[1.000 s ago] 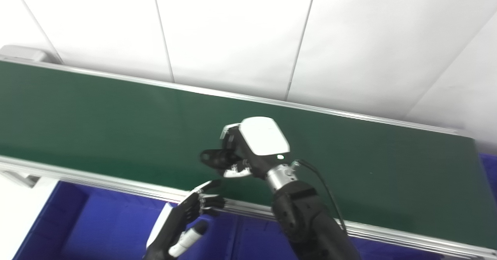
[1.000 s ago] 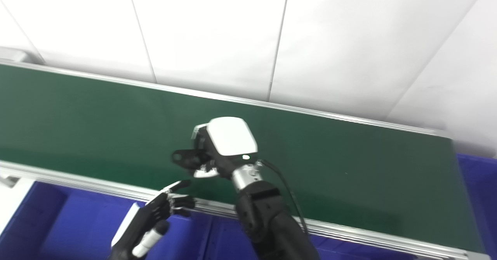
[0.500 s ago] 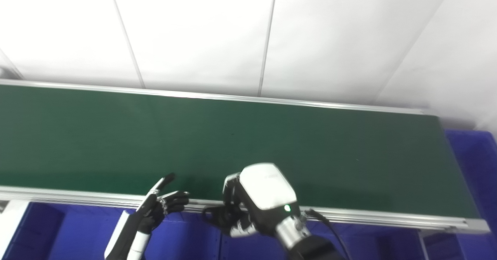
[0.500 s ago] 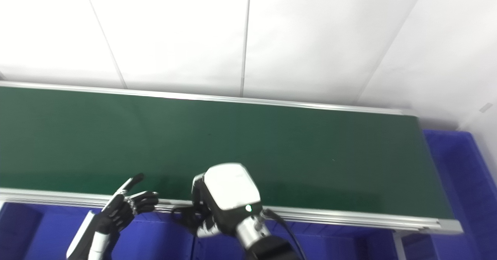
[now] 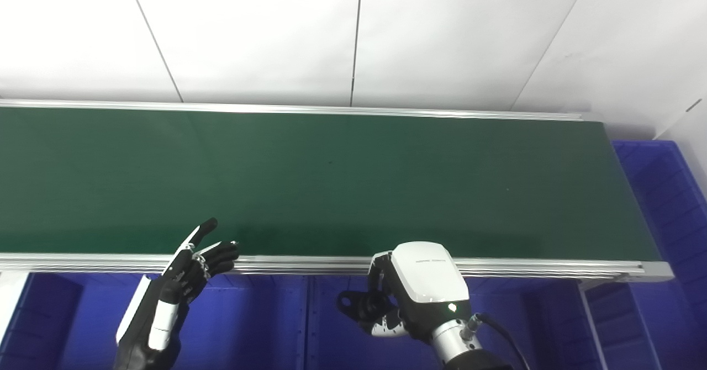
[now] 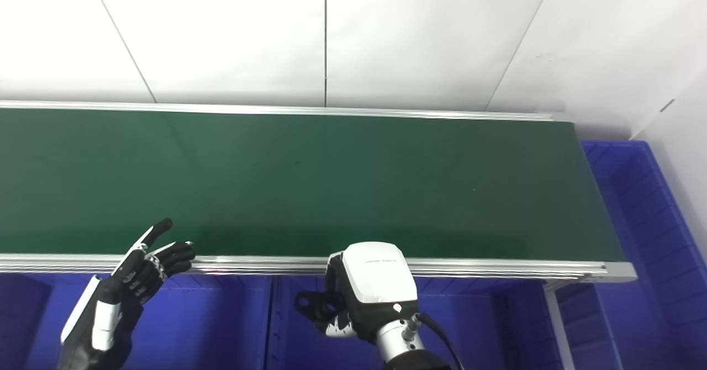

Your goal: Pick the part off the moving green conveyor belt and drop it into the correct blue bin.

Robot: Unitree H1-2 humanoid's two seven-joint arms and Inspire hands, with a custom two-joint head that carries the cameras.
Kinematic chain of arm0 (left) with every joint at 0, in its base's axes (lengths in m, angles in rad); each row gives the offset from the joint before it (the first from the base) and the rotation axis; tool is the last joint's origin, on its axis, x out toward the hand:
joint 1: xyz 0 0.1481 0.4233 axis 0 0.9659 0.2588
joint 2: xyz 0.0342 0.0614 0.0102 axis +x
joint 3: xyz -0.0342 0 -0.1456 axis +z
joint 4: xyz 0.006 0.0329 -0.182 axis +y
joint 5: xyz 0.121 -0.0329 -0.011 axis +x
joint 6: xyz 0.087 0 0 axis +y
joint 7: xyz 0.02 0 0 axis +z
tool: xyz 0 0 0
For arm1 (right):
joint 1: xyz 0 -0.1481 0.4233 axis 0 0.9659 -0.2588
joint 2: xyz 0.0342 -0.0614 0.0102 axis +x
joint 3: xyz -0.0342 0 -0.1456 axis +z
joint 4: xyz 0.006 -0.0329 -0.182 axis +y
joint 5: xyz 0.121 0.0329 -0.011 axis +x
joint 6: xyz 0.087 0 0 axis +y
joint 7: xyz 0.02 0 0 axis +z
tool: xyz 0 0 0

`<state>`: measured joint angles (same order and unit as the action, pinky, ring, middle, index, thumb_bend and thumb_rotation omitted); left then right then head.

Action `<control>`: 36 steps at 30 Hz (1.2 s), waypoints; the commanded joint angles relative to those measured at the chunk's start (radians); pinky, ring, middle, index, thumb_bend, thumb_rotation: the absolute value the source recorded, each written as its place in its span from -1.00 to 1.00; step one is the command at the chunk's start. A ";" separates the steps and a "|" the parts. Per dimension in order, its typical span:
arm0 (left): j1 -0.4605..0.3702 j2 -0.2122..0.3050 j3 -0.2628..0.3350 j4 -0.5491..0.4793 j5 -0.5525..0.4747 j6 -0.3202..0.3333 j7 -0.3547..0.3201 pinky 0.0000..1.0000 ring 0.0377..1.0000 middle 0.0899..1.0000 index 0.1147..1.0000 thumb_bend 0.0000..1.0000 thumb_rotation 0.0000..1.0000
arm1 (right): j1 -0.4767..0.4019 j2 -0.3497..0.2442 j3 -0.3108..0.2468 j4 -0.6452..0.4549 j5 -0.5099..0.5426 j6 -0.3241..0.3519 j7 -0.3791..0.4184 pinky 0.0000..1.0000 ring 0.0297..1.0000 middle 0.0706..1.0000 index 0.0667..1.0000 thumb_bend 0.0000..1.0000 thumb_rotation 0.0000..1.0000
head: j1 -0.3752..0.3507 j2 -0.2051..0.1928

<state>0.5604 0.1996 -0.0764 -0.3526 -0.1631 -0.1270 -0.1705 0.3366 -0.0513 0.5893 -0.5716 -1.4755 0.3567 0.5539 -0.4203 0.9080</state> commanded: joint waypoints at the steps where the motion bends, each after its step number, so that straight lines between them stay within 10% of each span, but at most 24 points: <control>1: 0.010 0.010 0.010 -0.048 -0.003 0.009 -0.003 0.52 0.54 0.54 0.83 0.54 0.95 | 0.064 0.048 0.049 -0.060 0.005 -0.061 -0.003 -0.76 -0.68 -0.14 -0.10 0.05 -1.00 | 0.001 -0.001; 14: 0.005 -0.002 0.007 -0.073 0.004 0.027 -0.007 0.50 0.52 0.51 0.81 0.52 0.91 | 0.044 0.025 0.024 0.050 -0.014 -0.075 -0.005 -0.62 -0.49 -0.18 -0.05 0.05 -0.98 | 0.030 0.022; 17: 0.003 -0.005 0.004 -0.073 0.011 0.024 -0.007 0.50 0.51 0.50 0.80 0.51 0.90 | 0.036 0.013 0.022 0.055 -0.051 -0.083 0.049 -0.25 -0.03 0.18 0.25 0.87 -0.09 | 0.035 0.022; 21: 0.003 -0.010 0.000 -0.076 0.020 0.030 -0.004 0.50 0.51 0.50 0.81 0.52 0.91 | 0.027 0.015 0.009 0.033 -0.074 -0.087 0.174 0.11 0.38 0.53 0.52 1.00 0.51 | 0.042 0.021; 25: 0.005 -0.019 -0.004 -0.079 0.031 0.032 0.001 0.48 0.50 0.49 0.80 0.52 0.91 | 0.030 0.016 -0.013 -0.002 -0.052 -0.088 0.238 0.19 0.46 0.59 0.57 1.00 0.64 | 0.056 0.023; 36: 0.015 -0.020 -0.007 -0.087 0.039 0.021 -0.010 0.50 0.52 0.50 0.80 0.48 0.94 | 0.187 0.027 -0.234 -0.267 0.579 -0.022 0.205 0.20 0.47 0.55 0.57 1.00 0.78 | 0.067 0.027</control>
<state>0.5670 0.1692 -0.0874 -0.4061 -0.1207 -0.0820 -0.1724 0.4883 -0.0278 0.3725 -0.8112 -1.0098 0.3444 0.8200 -0.3543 0.9357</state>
